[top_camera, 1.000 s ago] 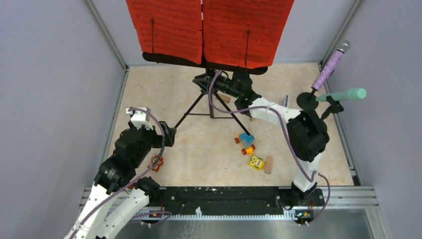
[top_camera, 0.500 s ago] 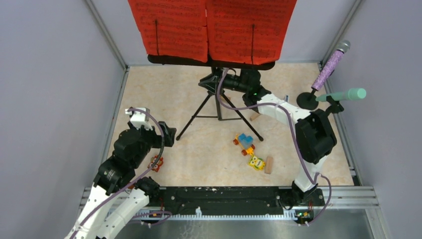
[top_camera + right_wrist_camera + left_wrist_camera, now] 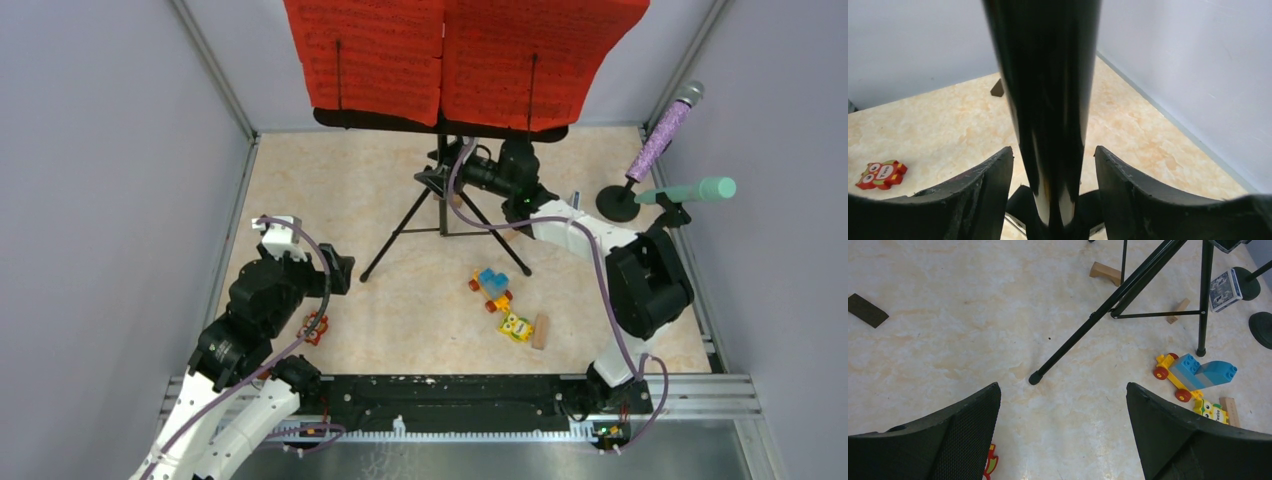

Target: Pack up the instrument practice props

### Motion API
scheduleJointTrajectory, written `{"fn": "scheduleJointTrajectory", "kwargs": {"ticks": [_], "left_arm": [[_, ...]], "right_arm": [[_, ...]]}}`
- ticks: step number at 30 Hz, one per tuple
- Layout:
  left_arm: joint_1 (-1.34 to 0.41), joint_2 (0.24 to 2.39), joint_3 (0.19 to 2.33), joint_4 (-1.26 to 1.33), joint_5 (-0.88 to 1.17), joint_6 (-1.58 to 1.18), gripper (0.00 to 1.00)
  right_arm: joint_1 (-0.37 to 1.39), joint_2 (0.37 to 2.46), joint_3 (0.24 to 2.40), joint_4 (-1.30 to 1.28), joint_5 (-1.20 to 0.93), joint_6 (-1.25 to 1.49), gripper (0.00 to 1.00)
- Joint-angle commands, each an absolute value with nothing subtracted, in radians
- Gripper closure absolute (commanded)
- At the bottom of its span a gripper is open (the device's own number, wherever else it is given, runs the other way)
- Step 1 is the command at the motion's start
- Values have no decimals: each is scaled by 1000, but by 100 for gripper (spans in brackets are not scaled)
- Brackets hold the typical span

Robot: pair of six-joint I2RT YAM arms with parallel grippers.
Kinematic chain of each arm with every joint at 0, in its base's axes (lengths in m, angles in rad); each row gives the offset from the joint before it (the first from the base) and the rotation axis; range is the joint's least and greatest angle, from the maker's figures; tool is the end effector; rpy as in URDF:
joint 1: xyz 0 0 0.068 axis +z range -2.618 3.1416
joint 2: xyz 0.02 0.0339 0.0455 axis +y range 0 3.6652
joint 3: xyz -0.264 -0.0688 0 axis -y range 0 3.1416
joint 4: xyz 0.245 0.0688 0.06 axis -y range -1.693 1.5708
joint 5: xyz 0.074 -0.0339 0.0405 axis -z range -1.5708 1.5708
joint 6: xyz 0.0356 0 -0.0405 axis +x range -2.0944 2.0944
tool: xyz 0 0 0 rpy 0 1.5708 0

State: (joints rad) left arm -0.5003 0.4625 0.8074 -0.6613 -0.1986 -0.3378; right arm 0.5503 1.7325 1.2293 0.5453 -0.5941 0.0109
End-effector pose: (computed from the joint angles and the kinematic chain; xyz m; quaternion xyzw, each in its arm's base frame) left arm 0.0889 -0.0406 0.3367 0.0074 0.8078 -0.1643 0.5661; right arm 0.3386 0.2311 0.3128 -0.3800 0.5815 0.3858 0.6071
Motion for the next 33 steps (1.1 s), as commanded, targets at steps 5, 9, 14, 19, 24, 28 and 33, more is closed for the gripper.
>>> {"fn": "scheduleJointTrajectory", "kwargs": {"ticks": [5,9,14,19,24,28,33], "left_arm": [[-502,470,805,-611,-192,-324,1],[-501,470,804,-611,-193,-323,1],[-502,474,804,-609,-190,-319,1],[-502,482,815,-603,-163,-298,1],[-500,499,842,-582,-113,-265,1],[-502,519,874,-516,-37,-202,1],[-502,557,907,-387,51,-118,1]], "right_arm": [[531,1650,1051,619,-464,46,33],[531,1565,962,708,-405,52,31],[530,1424,817,789,-327,64,30],[530,1242,654,776,-293,71,30],[532,994,545,647,-240,42,31],[532,764,530,448,-181,6,32],[532,556,533,338,-143,-120,34]]}}
